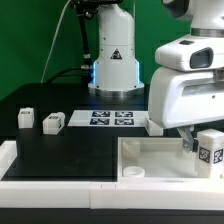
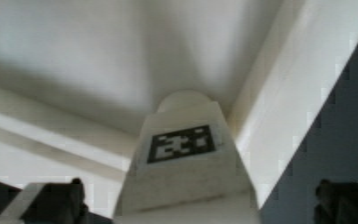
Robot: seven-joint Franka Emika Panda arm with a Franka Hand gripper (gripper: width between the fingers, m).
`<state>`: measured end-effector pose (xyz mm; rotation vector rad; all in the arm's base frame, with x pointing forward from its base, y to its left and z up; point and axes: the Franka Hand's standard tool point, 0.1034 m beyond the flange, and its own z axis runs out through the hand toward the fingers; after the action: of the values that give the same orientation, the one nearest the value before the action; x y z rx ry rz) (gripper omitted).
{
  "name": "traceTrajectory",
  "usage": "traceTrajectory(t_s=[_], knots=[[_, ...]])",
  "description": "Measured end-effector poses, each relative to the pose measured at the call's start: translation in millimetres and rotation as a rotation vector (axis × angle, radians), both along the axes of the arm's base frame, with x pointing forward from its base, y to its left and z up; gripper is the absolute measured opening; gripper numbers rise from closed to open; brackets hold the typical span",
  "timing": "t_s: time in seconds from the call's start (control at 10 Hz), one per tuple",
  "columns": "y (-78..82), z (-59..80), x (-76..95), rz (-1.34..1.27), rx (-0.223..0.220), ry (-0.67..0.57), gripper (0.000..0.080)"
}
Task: Assemble one leg
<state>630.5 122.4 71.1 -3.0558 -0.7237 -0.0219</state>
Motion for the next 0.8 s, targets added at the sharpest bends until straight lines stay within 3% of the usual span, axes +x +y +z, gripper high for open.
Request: traceTrajectory(t_s=[0.1,0.2,0.3,0.4,0.5,0.8], knots=[[-0.3,-0.1,0.0,0.018,0.0,0.0,0.0649],[-0.3,-0.2,0.0,0.015,0.0,0.0,0.0559],[-0.2,-0.3,-0.1,-0.01,0.001,0.001,0.0377],[-0.3,-0.4,-0.1,-0.035,0.001,0.001,0.0377],[-0.1,-0.3,0.1,-0.048,0.001,0.0,0.0289],[0.8,-0.5,0.5,-0.466,0.011,0.0,0.0289]])
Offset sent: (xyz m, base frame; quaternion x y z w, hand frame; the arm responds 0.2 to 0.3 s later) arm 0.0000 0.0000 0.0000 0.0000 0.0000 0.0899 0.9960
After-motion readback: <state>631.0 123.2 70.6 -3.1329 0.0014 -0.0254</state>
